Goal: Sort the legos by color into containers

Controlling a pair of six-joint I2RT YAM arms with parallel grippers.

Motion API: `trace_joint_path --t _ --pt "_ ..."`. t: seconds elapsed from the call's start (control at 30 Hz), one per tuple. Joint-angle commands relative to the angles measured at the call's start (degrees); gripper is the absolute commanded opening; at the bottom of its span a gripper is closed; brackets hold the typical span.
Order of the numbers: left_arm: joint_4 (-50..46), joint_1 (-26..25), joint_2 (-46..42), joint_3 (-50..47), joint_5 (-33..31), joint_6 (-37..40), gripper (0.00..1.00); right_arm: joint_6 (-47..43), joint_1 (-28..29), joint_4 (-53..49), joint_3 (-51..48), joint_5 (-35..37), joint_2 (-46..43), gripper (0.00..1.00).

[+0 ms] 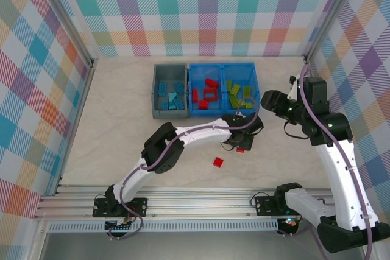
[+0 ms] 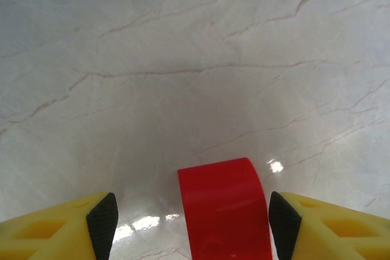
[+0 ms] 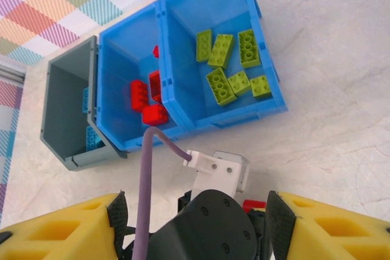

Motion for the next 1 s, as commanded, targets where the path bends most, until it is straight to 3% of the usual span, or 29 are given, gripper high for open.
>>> trace_joint_path --t 0.0,0.2,0.37,0.53,0.67,0.77,0.97 --pt "1.2 -1.3 -3.1 -1.5 2.7 -0.6 0.68 -0.1 0.2 -2.4 -0.9 1.3 -0.8 0.64" --pt "-0.5 -1.7 -0.9 -1.3 2.9 -1.4 0.6 0.6 0.2 -2.7 -0.7 1.1 -1.9 0.63" --pt "-0.2 -1.6 -1.2 -1.4 1.9 -1.3 0.36 0.6 0.2 -3.6 -0.2 0.7 -2.3 0.63" --pt "-0.7 -1.1 -6.8 -3.6 -2.2 -1.3 0.31 -1.4 0.2 -2.8 0.0 -2.2 -2.8 0.61" --pt "-2.8 3.7 -14.1 -6.3 -2.1 -1.0 0.31 -7.4 1.3 3.1 -4.5 -12.9 -4.3 0.59" --pt "-3.9 9.0 -18.2 -7.6 -0.8 1.0 0.31 -10.7 7.8 6.3 -7.2 -12.9 -6.2 0.58" --pt "-3.6 18.7 -18.0 -4.5 2.7 5.0 0.31 -10.4 23.5 10.8 -10.3 -1.1 -7.4 0.58"
